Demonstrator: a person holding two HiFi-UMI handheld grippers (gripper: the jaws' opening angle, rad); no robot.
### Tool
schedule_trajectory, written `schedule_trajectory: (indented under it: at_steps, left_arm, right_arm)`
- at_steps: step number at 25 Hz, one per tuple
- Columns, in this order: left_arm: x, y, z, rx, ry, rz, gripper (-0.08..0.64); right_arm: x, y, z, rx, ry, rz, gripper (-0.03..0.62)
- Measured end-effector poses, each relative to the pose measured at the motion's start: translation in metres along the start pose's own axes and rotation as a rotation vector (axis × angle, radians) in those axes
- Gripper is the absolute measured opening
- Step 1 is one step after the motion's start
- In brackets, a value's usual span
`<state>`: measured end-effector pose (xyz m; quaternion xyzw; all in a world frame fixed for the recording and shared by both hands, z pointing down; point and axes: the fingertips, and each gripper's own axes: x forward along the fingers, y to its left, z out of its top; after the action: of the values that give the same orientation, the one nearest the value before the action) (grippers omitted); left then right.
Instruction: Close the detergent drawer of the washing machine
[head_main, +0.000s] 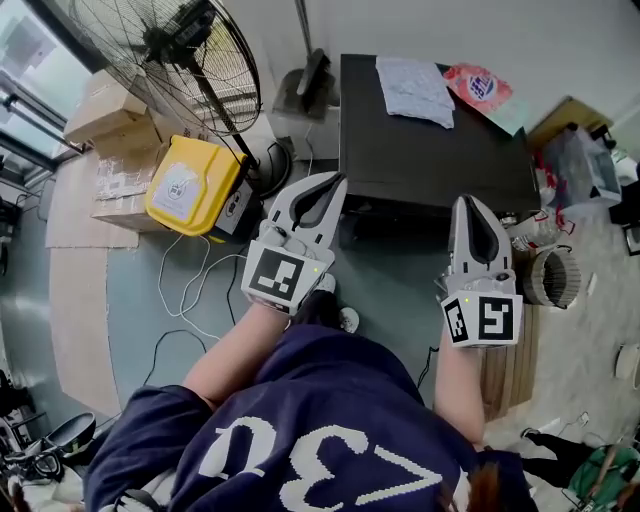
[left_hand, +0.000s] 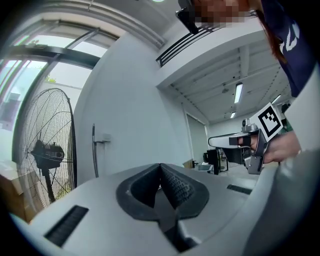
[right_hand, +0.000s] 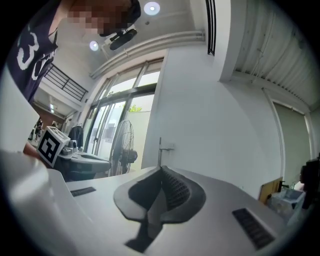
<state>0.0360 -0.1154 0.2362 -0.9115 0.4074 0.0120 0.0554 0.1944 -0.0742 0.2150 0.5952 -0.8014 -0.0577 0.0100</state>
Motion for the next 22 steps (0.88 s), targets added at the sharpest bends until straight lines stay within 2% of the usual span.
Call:
schedule_trajectory:
  at_steps: [11,15,22]
  left_arm:
    - [-0.012,0.002,-0.002,-0.014,0.006,0.015,0.017]
    - [-0.014,0.006,-0.007,-0.014,0.055,0.023,0.017]
    - [-0.013,0.002,-0.008,-0.001,0.020,0.030,0.017]
  right_arm:
    - [-0.006,0.002,0.001,0.011,0.005,-0.043,0.014]
    - [-0.009,-0.001,0.004,0.005,0.008,-0.076,0.014]
    - [-0.015,-0.003,-0.004,0.010,0.000,-0.085,0.014]
